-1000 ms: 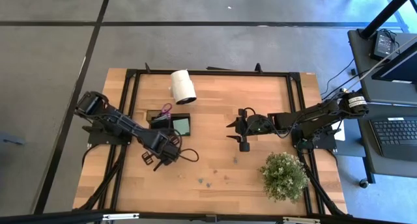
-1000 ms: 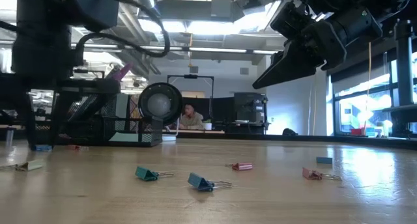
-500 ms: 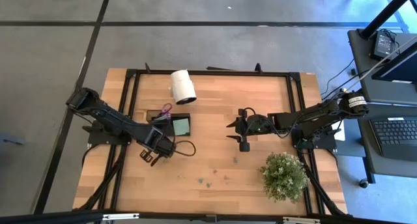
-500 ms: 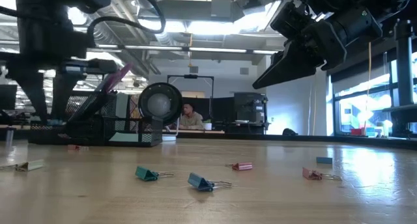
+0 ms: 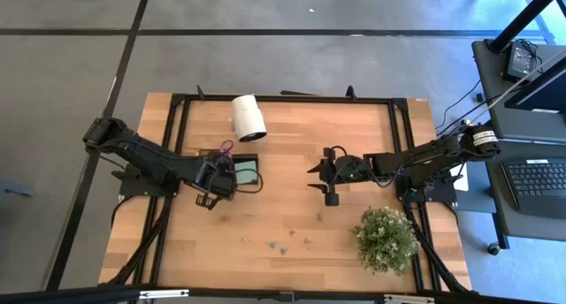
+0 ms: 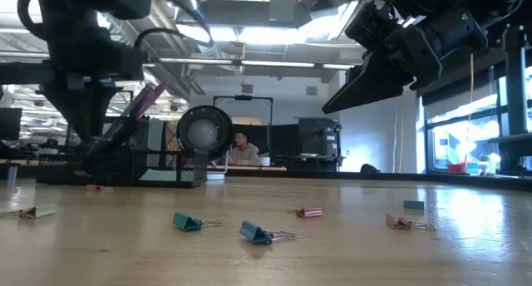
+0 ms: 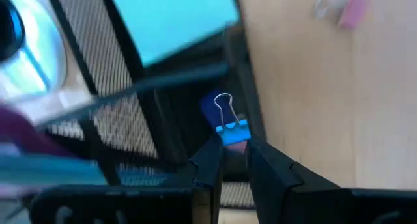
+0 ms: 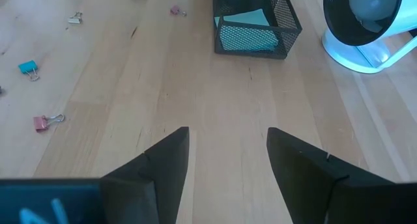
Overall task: Pick and place office supplies into organizer
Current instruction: Put the blue binder clip into the black desk organizer
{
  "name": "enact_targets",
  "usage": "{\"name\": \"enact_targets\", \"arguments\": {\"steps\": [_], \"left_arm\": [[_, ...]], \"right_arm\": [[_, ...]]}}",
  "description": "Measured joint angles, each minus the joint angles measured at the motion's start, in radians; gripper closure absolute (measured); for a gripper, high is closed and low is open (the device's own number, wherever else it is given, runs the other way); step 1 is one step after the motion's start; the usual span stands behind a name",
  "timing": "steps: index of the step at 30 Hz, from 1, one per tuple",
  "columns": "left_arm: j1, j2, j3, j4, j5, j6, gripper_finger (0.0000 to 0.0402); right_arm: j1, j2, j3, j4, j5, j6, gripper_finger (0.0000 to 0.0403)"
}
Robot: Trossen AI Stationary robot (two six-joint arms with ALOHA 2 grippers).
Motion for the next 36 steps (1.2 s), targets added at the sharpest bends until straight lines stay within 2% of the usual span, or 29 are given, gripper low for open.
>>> {"name": "enact_targets", "arguments": {"steps": [10,16,29,36], "left_arm": [[0.063,0.0,0.0,-0.03,-0.015,-0.087,0.0346],[0.086,0.005,0.001,-0.029,0.022,-0.088,0.0346],[0.087,0.054,0.002,-0.027,0.019,-0.094,0.0345],[0.087,0.054,0.002,-0.027,-0.005,-0.096,0.0329]], "right_arm": [[0.0,0.0,0.0,0.0,0.0,0.0,0.0193],[0.0,0.0,0.0,0.0,0.0,0.0,0.0193],[0.0,0.0,0.0,-0.001,0.0,0.0,0.0193],[0.0,0.0,0.0,-0.004,0.0,0.0,0.0193]]}}
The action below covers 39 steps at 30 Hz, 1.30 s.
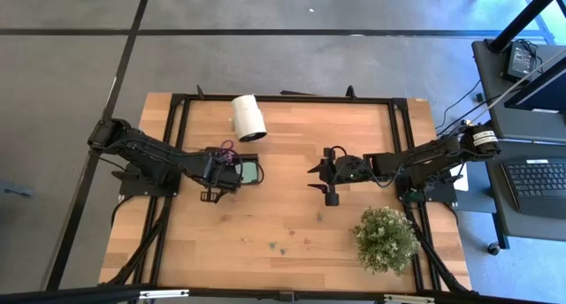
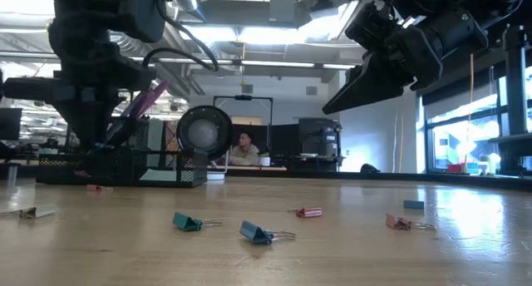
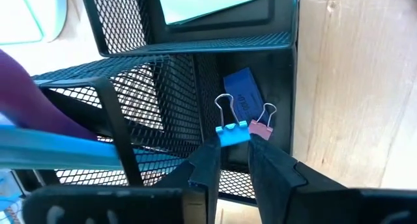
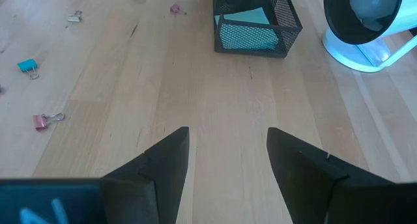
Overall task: Pick and place office supplies into organizer
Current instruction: Put the blue binder clip into the black desk organizer, then put the pink binder clip into the black desk organizer
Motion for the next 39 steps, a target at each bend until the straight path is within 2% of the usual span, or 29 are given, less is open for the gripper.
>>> {"name": "enact_targets", "arguments": {"steps": [14,26,32,35,39], "left_arm": [[0.0,0.0,0.0,0.0,-0.001,0.007,0.0308],[-0.038,-0.001,0.014,-0.056,0.03,0.178,0.0294],[-0.045,-0.001,0.072,-0.051,0.033,0.123,0.029],[-0.057,-0.001,0.098,-0.042,0.07,0.133,0.029],[-0.103,-0.001,0.107,0.019,0.138,0.272,0.029]], "right_arm": [[0.0,0.0,0.0,0.0,0.0,0.0,0.0193],[0.0,0.0,0.0,0.0,0.0,-0.003,0.0193],[0.0,0.0,0.0,0.0,0.0,-0.003,0.0193],[0.0,0.0,0.0,0.0,0.0,-0.003,0.0193],[0.0,0.0,0.0,-0.001,0.0,-0.003,0.0193]]}}
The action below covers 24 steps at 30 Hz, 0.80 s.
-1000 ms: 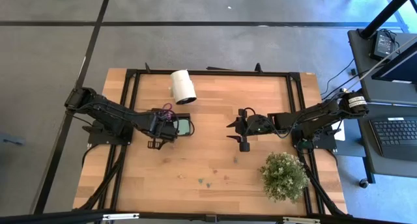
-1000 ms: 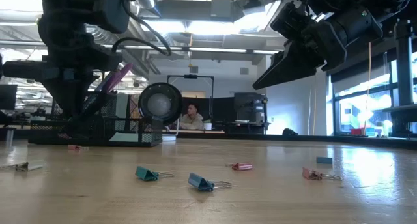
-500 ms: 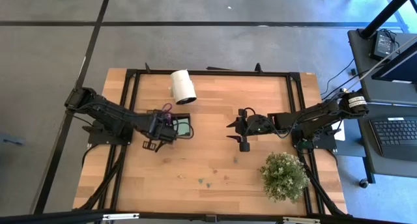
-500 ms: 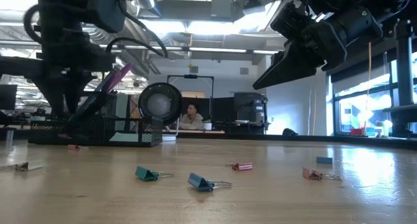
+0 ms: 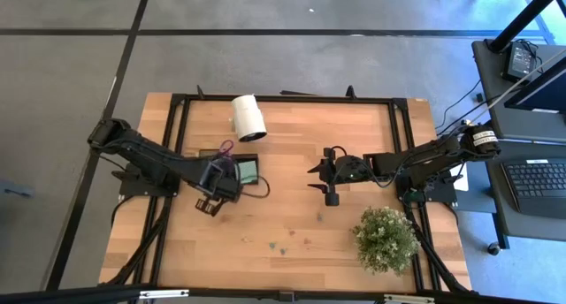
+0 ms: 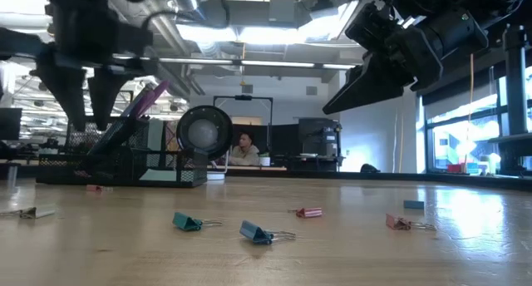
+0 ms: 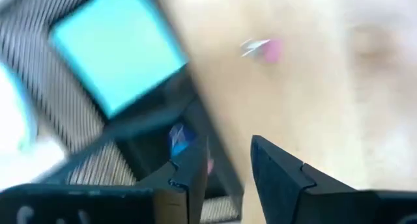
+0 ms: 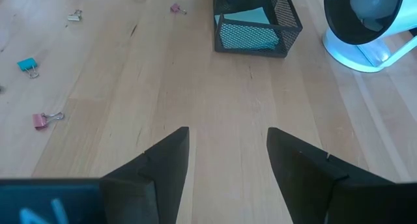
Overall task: Pick and place office supplies into organizer
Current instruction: Put the pink binder clip into the black desk organizer
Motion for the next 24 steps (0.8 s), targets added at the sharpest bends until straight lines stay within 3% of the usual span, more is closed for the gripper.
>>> {"name": "enact_targets", "arguments": {"steps": [8,12,24], "left_arm": [[-0.122,0.0,0.0,0.181,-0.022,0.509,0.029],[-0.131,0.007,0.0,0.193,-0.041,0.602,0.029],[-0.074,0.113,0.0,0.203,0.047,0.944,0.029]], "right_arm": [[0.0,0.0,0.0,-0.008,0.0,0.0,0.0193],[0.0,0.0,0.0,-0.009,0.0,0.0,0.0193],[0.0,0.0,0.0,-0.007,0.0,0.008,0.0193]]}}
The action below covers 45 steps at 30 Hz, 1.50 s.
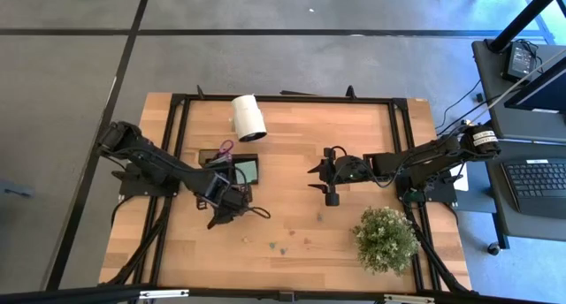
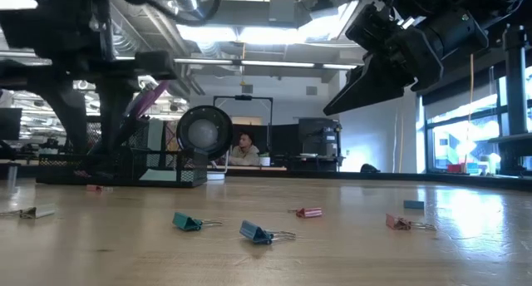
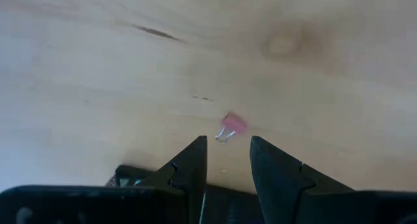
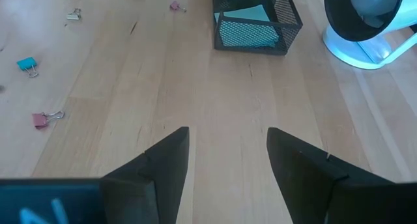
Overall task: Pick and place office supplies into organizer
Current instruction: Put the pink binder clip into the black desk organizer
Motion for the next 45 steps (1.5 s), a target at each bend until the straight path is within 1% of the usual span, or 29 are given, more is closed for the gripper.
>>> {"name": "enact_targets", "arguments": {"steps": [5,11,14,20,25,29,34,39,45], "left_arm": [[0.033,0.031,0.0,0.003,0.0,0.133,0.029],[0.072,0.056,0.0,0.02,0.033,0.189,0.029],[0.074,0.07,0.0,0.018,0.035,0.204,0.029],[0.063,0.093,0.0,0.015,0.033,0.309,0.029],[0.063,0.104,0.0,0.022,0.022,0.368,0.029],[0.063,0.104,0.0,0.068,0.026,0.376,0.029],[0.063,0.104,0.0,0.063,0.033,0.395,0.029],[0.063,0.104,0.0,0.063,0.028,0.354,0.029],[0.063,0.104,0.0,0.063,0.027,0.356,0.029]], "right_arm": [[0.0,0.0,0.0,0.0,0.0,0.0,0.0193],[0.0,0.0,0.0,0.0,0.0,0.0,0.0193],[0.0,0.0,0.0,0.0,0.0,0.0,0.0193],[0.0,0.0,0.0,-0.001,0.0,-0.001,0.0193],[0.0,0.0,0.0,-0.001,0.0,-0.001,0.0193],[0.0,0.0,0.0,-0.001,0.0,0.0,0.0193],[0.0,0.0,0.0,-0.002,0.0,0.0,0.0193],[0.0,0.0,0.0,-0.002,0.0,0.0,0.0193],[0.0,0.0,0.0,-0.002,0.0,0.0,0.0193]]}}
